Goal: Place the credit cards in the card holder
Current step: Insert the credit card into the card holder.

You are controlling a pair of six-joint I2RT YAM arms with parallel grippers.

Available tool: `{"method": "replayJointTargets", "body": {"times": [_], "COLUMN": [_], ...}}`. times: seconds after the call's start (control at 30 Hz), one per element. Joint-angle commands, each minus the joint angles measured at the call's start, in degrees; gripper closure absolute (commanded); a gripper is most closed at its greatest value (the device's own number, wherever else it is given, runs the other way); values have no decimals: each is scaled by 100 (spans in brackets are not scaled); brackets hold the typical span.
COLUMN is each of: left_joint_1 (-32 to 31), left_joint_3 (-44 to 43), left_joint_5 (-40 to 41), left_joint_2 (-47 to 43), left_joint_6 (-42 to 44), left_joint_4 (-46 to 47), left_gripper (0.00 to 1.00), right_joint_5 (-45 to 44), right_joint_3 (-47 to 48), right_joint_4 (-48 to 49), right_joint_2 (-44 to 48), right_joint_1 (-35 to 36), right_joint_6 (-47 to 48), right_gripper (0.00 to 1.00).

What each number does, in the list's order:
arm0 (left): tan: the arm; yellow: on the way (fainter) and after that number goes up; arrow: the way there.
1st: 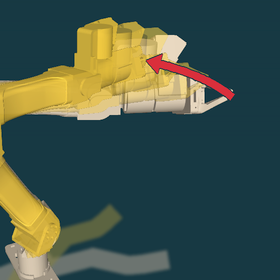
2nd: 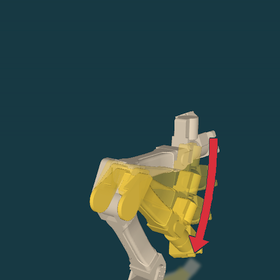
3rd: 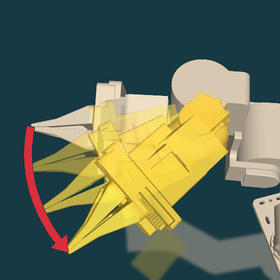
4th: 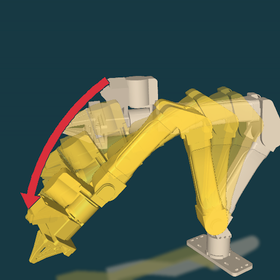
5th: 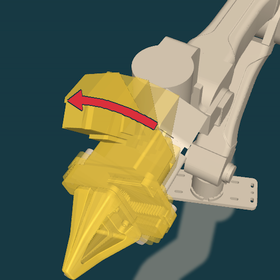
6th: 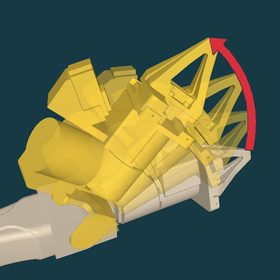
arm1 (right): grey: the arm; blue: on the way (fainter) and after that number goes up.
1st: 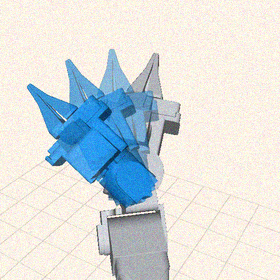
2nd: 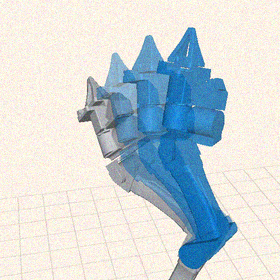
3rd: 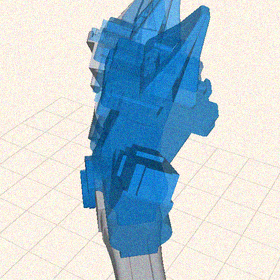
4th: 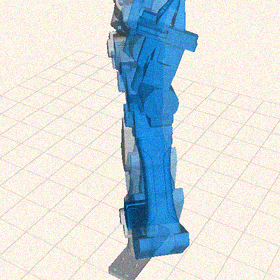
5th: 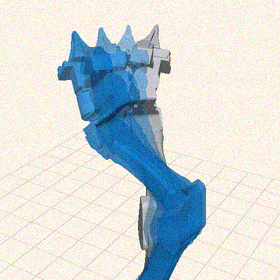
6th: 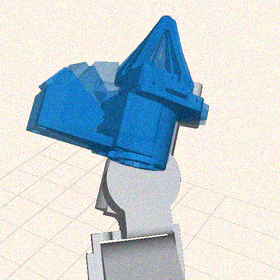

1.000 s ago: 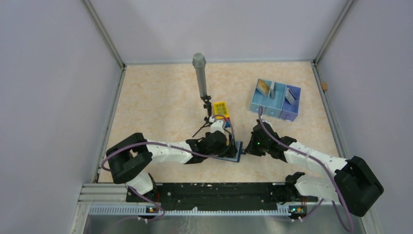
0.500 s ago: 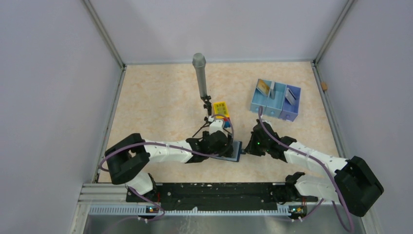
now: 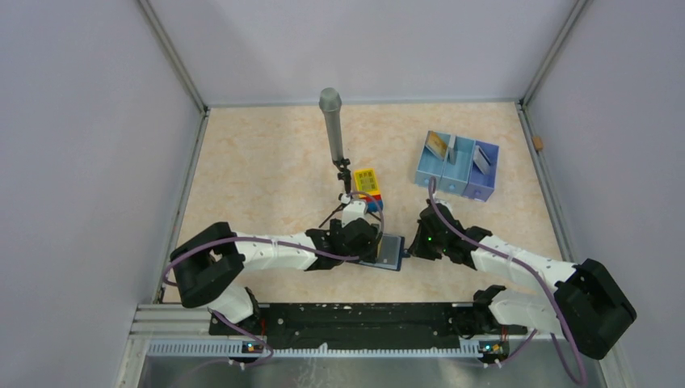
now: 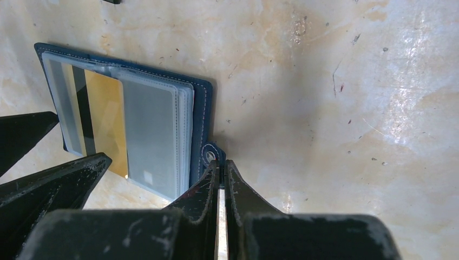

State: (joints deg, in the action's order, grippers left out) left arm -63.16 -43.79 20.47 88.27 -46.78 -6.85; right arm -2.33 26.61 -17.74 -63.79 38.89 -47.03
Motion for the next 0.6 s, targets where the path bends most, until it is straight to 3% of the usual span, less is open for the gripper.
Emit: {"method": "replayJointTargets", "body": {"times": [0.0, 0.3, 0.57], "left_joint_1": [-2, -114, -156], "left_joint_3": [91, -108, -140], "left_joint_5": [-25, 672, -8], "left_joint_2": [-154, -570, -745], "left_joint_6": [-1, 117, 59], "left_joint_4": [159, -452, -53], "left_gripper": [14, 12, 15], "right_joint_5": [-76, -70, -68], "right_joint_3": [-10, -19, 1], "right_joint_4": [-2, 8, 2], "right_joint_2": [86, 63, 48], "right_joint_1": [58, 61, 57], "right_joint_6": [59, 55, 53], "right_gripper": [100, 100, 100]}}
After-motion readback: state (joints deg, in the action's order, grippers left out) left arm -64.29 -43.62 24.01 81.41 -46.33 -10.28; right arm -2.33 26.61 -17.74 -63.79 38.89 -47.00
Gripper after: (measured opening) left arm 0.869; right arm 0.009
